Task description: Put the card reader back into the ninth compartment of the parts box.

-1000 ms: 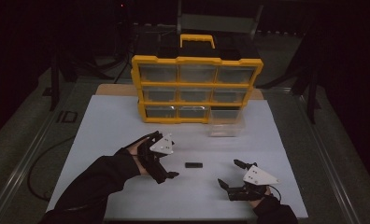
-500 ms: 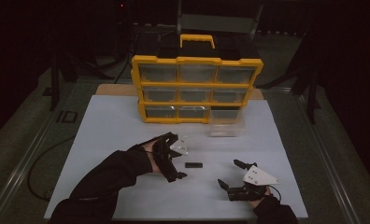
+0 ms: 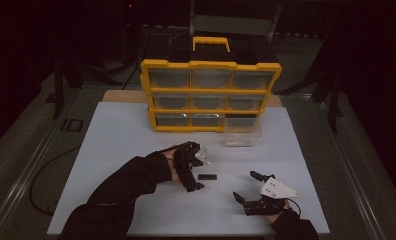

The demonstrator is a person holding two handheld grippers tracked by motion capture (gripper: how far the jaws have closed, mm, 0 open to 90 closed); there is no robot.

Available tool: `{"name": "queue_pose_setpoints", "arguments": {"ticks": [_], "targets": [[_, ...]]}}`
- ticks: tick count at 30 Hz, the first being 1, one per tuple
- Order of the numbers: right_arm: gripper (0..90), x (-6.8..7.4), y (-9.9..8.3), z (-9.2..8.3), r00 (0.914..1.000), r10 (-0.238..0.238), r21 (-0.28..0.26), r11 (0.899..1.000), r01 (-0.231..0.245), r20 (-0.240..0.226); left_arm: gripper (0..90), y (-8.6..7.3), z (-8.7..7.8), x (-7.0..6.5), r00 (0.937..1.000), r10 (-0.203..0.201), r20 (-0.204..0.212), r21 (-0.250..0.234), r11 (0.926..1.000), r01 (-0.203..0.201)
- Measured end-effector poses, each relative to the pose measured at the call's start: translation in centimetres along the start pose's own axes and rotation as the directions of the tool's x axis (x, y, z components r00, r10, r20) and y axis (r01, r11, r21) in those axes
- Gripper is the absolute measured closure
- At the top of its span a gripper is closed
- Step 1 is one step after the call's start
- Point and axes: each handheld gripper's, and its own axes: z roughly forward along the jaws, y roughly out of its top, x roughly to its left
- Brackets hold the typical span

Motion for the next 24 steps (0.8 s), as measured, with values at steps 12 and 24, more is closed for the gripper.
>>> {"name": "queue_pose_setpoints", "arguments": {"ticks": [12,24], "targets": [[8.6,-0.1,0.0,0.0,1.0,-0.001,-0.001,1.0,0.001,0.002,2.4,0.8,1.7,0.5,0.9997,0.018,0.019,0.065,0.9977,-0.019],[8.6,0.0,0.0,0.0,1.0,0.001,0.011,1.0,-0.001,0.006,23.1,0.6,3.1,1.1,0.9984,0.035,0.045,0.134,0.9901,-0.041]]}}
